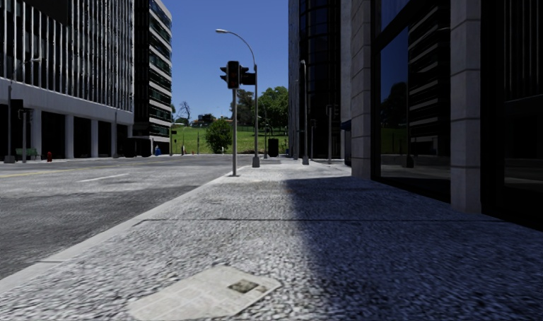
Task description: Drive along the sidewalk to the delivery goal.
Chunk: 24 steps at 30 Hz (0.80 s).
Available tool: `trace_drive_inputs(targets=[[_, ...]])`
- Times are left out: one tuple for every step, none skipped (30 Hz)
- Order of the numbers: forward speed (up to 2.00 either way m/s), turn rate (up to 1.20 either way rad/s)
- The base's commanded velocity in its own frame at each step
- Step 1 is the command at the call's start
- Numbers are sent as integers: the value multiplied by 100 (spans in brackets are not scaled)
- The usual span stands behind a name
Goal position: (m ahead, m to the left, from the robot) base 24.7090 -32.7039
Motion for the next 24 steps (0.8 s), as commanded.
trace_drive_inputs(targets=[[200, 0], [200, 0], [200, 0], [200, 0], [200, 0], [200, 0], [200, 0], [200, 0], [200, 0], [200, 0], [200, 0], [200, 0], [200, 0], [200, 0], [200, 0], [200, 0], [200, 0], [200, 0], [200, 0], [200, 0], [200, 0], [200, 0], [200, 0], [200, 0]])
